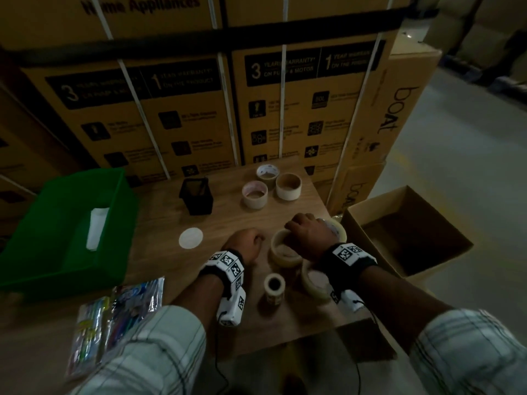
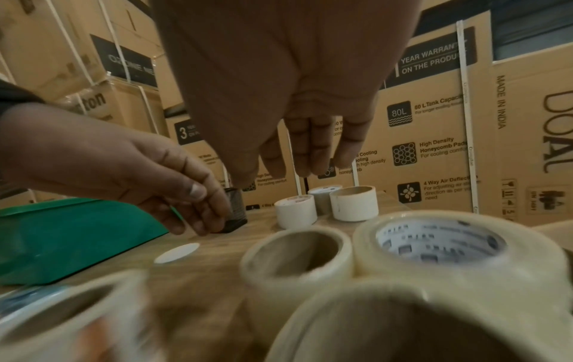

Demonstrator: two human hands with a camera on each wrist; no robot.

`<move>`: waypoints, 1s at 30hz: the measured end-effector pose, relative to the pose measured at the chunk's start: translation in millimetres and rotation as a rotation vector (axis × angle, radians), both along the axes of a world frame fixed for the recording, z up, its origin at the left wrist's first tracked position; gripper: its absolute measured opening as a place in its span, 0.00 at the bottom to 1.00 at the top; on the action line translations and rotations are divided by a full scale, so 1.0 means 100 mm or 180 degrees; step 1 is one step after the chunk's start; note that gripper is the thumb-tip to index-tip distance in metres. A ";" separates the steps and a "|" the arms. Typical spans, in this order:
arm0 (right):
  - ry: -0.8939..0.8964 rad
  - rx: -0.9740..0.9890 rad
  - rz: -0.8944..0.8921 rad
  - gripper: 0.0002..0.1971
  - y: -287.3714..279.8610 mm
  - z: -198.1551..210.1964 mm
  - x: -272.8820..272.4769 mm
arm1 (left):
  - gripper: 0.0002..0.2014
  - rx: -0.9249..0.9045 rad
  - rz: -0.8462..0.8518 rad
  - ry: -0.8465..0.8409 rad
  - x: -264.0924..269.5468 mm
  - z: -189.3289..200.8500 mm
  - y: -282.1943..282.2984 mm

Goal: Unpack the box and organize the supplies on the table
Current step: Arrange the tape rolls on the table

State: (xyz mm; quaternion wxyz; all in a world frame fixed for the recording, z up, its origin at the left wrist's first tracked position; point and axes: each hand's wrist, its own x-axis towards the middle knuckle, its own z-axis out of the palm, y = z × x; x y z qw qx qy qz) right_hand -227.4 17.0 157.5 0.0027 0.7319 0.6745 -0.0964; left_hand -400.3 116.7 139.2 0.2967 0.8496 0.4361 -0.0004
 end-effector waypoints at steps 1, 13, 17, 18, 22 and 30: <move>-0.0014 -0.0101 0.0009 0.24 0.09 0.01 0.06 | 0.15 0.0020 0.0021 0.0062 0.04 0.03 0.07; -0.0100 -0.0660 -0.0171 0.31 1.20 -0.16 0.42 | 0.22 0.0256 -0.0261 0.0014 0.77 -0.22 1.10; -0.0109 -0.0639 -0.0317 0.30 1.53 -0.25 0.56 | 0.18 0.0151 -0.0133 -0.0069 0.92 -0.38 1.35; -0.0131 -0.0650 -0.0354 0.29 1.60 -0.27 0.59 | 0.15 0.0210 -0.0070 -0.0171 0.95 -0.40 1.39; -0.0182 -0.0532 -0.0576 0.26 1.86 -0.35 0.68 | 0.10 0.0677 0.0023 -0.0120 1.06 -0.42 1.55; -0.0115 -0.0751 -0.0789 0.24 2.09 -0.51 0.83 | 0.19 0.0913 -0.0373 0.0762 1.34 -0.53 1.85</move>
